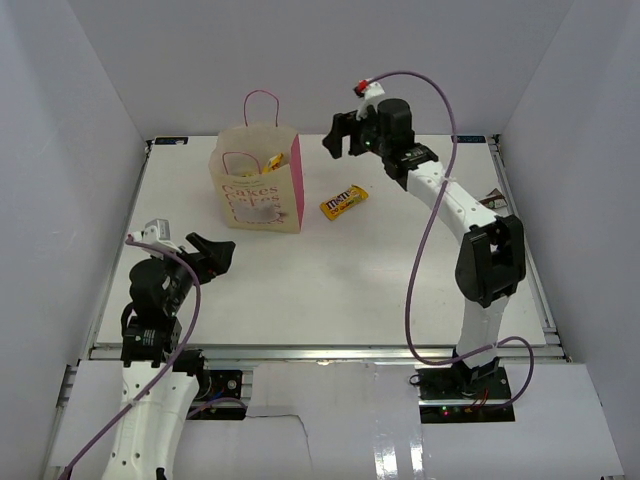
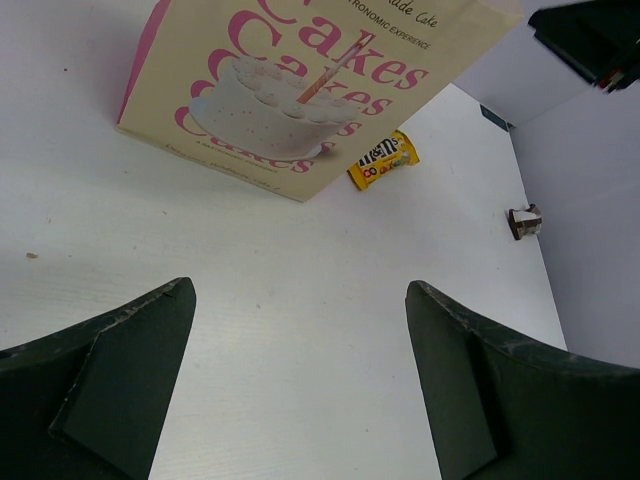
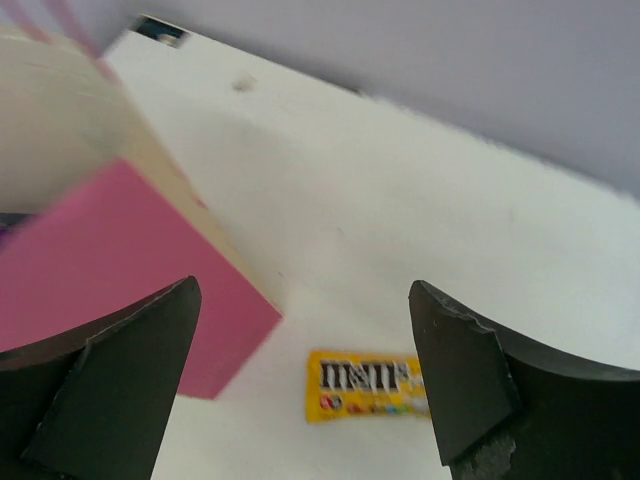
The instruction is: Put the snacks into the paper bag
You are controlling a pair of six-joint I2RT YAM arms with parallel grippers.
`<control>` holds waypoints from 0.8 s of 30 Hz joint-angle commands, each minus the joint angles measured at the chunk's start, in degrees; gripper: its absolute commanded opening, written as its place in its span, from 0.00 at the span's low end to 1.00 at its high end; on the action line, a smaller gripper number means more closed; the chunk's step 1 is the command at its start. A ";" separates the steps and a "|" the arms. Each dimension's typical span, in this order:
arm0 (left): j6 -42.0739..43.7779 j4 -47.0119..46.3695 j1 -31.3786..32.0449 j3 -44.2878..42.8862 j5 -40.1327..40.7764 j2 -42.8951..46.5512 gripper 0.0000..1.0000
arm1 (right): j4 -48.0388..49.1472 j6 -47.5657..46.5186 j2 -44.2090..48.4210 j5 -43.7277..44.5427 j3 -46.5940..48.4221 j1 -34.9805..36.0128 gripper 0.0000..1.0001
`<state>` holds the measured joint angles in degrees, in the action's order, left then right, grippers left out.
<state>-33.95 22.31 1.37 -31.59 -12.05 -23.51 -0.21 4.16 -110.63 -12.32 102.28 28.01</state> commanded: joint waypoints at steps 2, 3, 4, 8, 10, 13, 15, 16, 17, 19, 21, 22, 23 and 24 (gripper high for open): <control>-0.50 -0.94 0.22 0.13 -1.39 -1.63 0.96 | 0.30 19.27 1.65 11.58 -9.89 -2.52 0.90; -0.50 -1.03 0.22 -0.04 -1.65 -2.24 0.96 | 0.21 20.61 1.47 11.96 -10.95 -2.52 0.90; -0.50 -1.04 0.22 -0.05 -1.83 -2.42 0.96 | 0.29 21.49 0.95 14.40 -12.27 -2.52 0.90; -0.76 -0.86 0.22 -0.05 -2.36 -2.33 0.96 | -1.64 24.14 -2.21 19.69 -11.93 -2.87 0.90; -1.02 -0.51 0.22 0.04 -2.36 -1.98 0.96 | -1.73 25.10 -4.41 20.40 -11.84 -3.22 0.91; -1.73 0.72 0.22 0.04 -2.19 -1.10 0.96 | -1.55 25.98 -6.87 21.10 -12.28 -3.66 0.93; -2.08 1.25 0.22 -0.05 -1.92 -0.49 0.96 | -1.64 26.33 -7.93 21.19 -12.72 -3.93 0.95; -2.25 1.60 0.13 -0.05 -1.75 -0.31 0.96 | -1.64 26.51 -8.89 21.19 -12.81 -3.84 0.98; -2.43 1.69 0.22 -0.13 -1.66 -0.14 0.96 | -1.64 26.60 -9.42 21.11 -12.81 -3.84 0.99; -2.78 2.04 0.22 -0.14 -1.31 0.21 0.96 | -1.55 26.42 -11.00 20.67 -12.46 -3.93 1.00; -3.13 2.13 0.22 -0.14 -1.13 0.04 0.96 | -1.55 26.51 -12.50 20.40 -11.84 -3.84 1.00; -3.22 2.13 0.22 -0.13 -1.13 -0.05 0.96 | -1.55 26.60 -13.03 20.14 -11.49 -3.93 1.00; -3.40 2.04 0.22 -0.22 -1.13 -0.22 0.96 | -1.55 26.68 -13.38 19.79 -11.23 -3.84 1.00; -3.57 2.13 0.22 -0.31 -1.13 -0.57 0.96 | -1.55 26.86 -14.08 19.53 -10.79 -3.84 0.96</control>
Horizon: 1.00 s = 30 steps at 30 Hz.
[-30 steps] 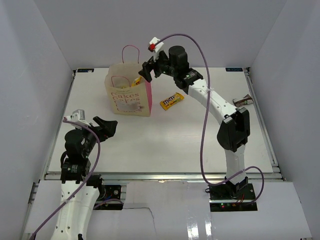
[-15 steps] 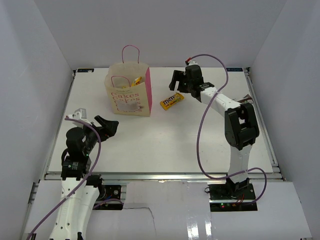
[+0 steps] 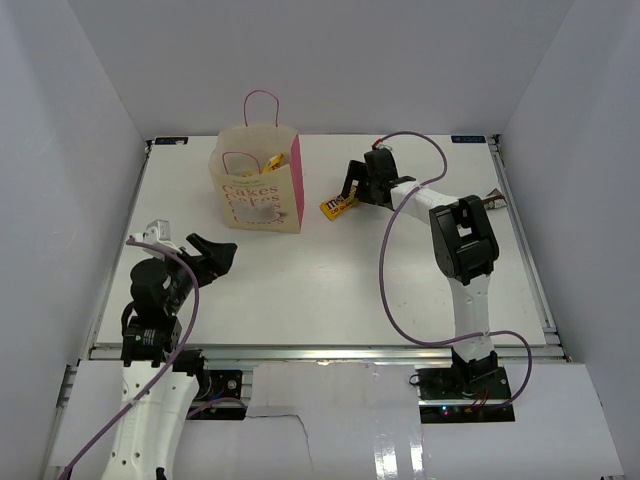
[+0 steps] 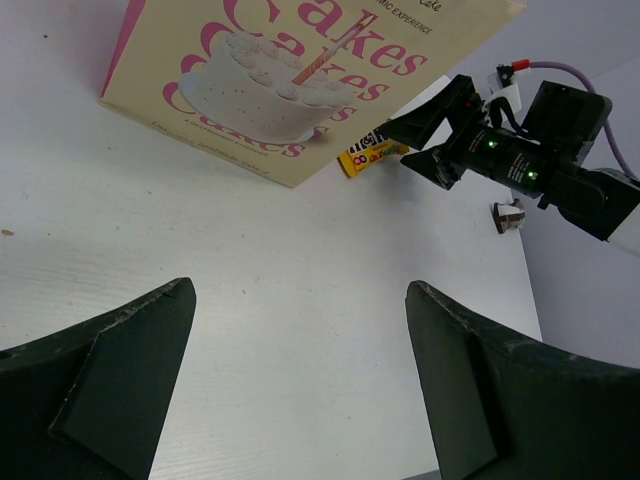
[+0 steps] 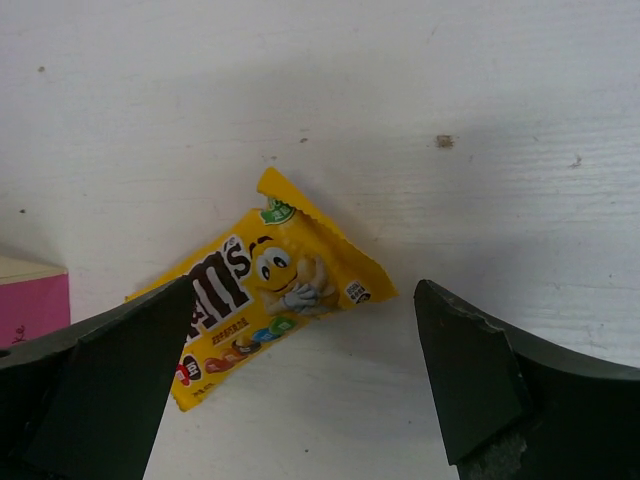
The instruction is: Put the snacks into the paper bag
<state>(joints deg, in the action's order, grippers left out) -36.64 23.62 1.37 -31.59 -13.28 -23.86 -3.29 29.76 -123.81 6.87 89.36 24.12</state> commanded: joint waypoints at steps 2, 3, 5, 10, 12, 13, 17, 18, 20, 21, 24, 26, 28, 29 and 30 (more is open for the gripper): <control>-1.15 0.64 0.22 -0.48 -0.26 -0.75 0.96 | 1.53 1.88 -1.69 -0.63 2.57 -0.04 0.95; -1.24 0.38 0.22 -0.49 -0.69 -1.01 0.96 | 1.62 2.23 -1.96 -0.98 2.66 -0.04 0.93; -1.41 -2.16 0.22 0.21 -4.62 -1.45 0.96 | 1.62 3.02 -2.66 -2.03 2.75 -0.04 0.89; -3.43 -11.39 0.22 2.59 -16.68 -3.65 0.98 | 2.14 3.73 -3.63 -4.75 3.10 -0.30 0.73; -4.05 -12.36 0.22 3.11 -18.71 -4.09 0.98 | 2.41 3.73 -3.46 -5.64 3.01 -0.56 0.57; -3.96 -12.37 0.22 3.20 -18.80 -4.18 0.98 | 2.41 3.82 -3.37 -6.34 2.75 -0.91 0.50; -4.14 -12.45 0.22 3.73 -18.28 -3.39 0.98 | 2.59 3.29 -2.32 -9.07 1.61 -2.58 0.23; -4.14 -12.54 0.13 3.82 -18.36 -3.39 0.98 | 2.59 2.77 -1.71 -9.77 1.43 -3.02 0.14; -4.14 -12.80 0.22 4.17 -18.36 -3.48 0.98 | 4.78 1.71 -0.48 -12.93 0.90 -4.69 0.08; -4.14 -13.07 0.22 4.26 -18.54 -3.56 0.98 | 6.26 0.75 -0.03 -14.77 0.73 -5.91 0.08; -4.05 -14.03 0.22 4.61 -19.06 -4.09 0.98 | 8.47 -1.80 2.86 -22.50 0.38 -8.20 0.08; -3.88 -14.74 0.22 4.87 -19.33 -4.27 0.98 | 11.72 -5.49 5.67 -30.49 0.81 -9.17 0.08; -3.70 -15.18 0.22 5.22 -19.59 -4.44 0.98 | 16.19 -8.57 8.13 -41.03 1.43 -10.49 0.08; -3.70 -15.70 0.22 5.31 -19.68 -4.53 0.98 | 17.60 -9.19 9.19 -43.24 2.12 -10.76 0.08; -3.61 -15.97 0.22 5.49 -19.85 -4.62 0.98 | 19.18 -11.02 10.16 -45.26 2.74 -10.67 0.08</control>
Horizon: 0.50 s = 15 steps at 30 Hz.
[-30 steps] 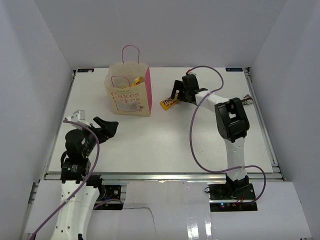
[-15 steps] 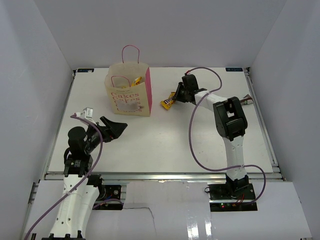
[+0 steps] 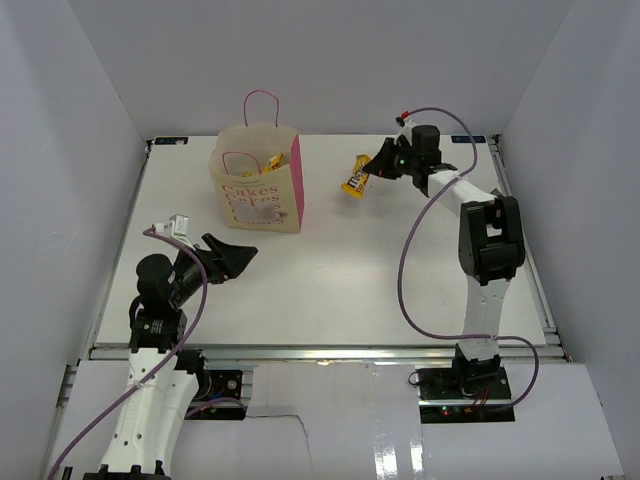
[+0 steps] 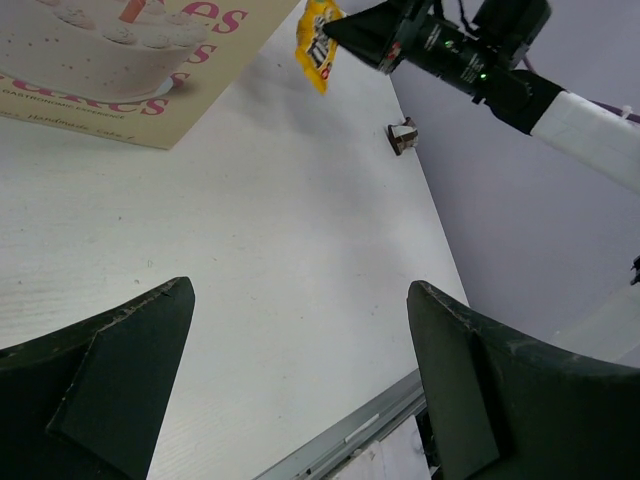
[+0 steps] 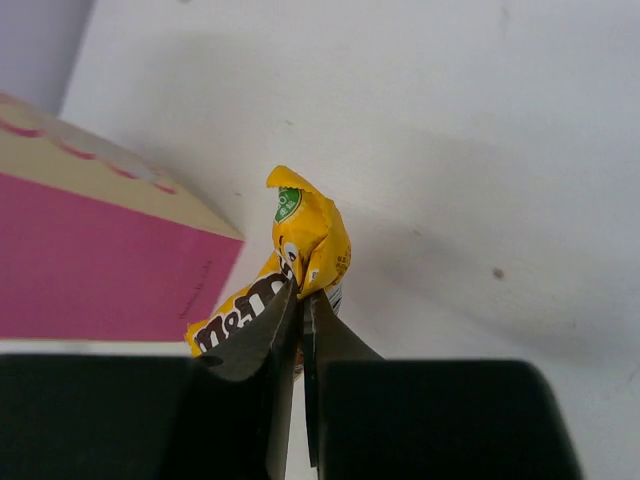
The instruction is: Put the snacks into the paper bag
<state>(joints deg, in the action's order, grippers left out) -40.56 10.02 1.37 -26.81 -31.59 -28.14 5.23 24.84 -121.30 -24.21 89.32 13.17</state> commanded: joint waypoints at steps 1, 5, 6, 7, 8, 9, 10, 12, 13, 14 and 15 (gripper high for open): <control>0.30 -2.64 0.22 0.79 -1.63 -0.51 0.98 | 11.20 -7.08 9.39 -14.90 3.57 0.63 0.08; 0.30 -4.57 0.22 1.23 -2.33 -1.30 0.98 | 10.94 -13.93 12.66 -16.05 9.63 4.57 0.08; 0.30 -4.83 0.22 1.32 -2.42 -1.48 0.98 | 10.68 -14.99 13.01 -15.09 11.73 5.46 0.08; 0.30 -5.01 0.22 1.32 -2.59 -1.65 0.98 | 10.41 -15.87 13.45 -14.47 12.97 6.42 0.08; 0.30 -5.36 0.22 1.23 -2.68 -1.65 0.98 | 9.45 -17.27 13.37 -13.68 14.29 8.43 0.08; 0.39 -5.45 0.22 1.32 -2.77 -1.65 0.98 | 9.01 -17.54 13.10 -12.02 16.91 9.24 0.08; 0.39 -5.45 0.22 1.23 -2.77 -1.65 0.98 | 8.66 -17.55 12.32 -10.87 18.25 10.20 0.08; 0.30 -5.71 0.22 1.49 -2.86 -1.39 0.98 | 5.85 -17.81 11.17 -6.59 21.32 13.19 0.08; 0.13 -5.71 0.22 1.58 -2.86 -1.13 0.98 | 4.62 -18.07 9.78 -5.16 24.73 14.24 0.08; 0.13 -5.80 0.22 1.67 -2.95 -0.95 0.98 | 3.91 -18.51 9.15 -3.93 25.98 16.17 0.08; 0.04 -5.80 0.22 1.67 -2.95 -0.78 0.98 | 3.30 -18.95 8.19 -0.70 27.39 17.14 0.08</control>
<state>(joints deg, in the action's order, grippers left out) -40.56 5.91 1.37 -25.67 -33.50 -29.76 11.05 8.73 -110.74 -31.94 112.36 28.27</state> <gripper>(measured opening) 0.978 0.083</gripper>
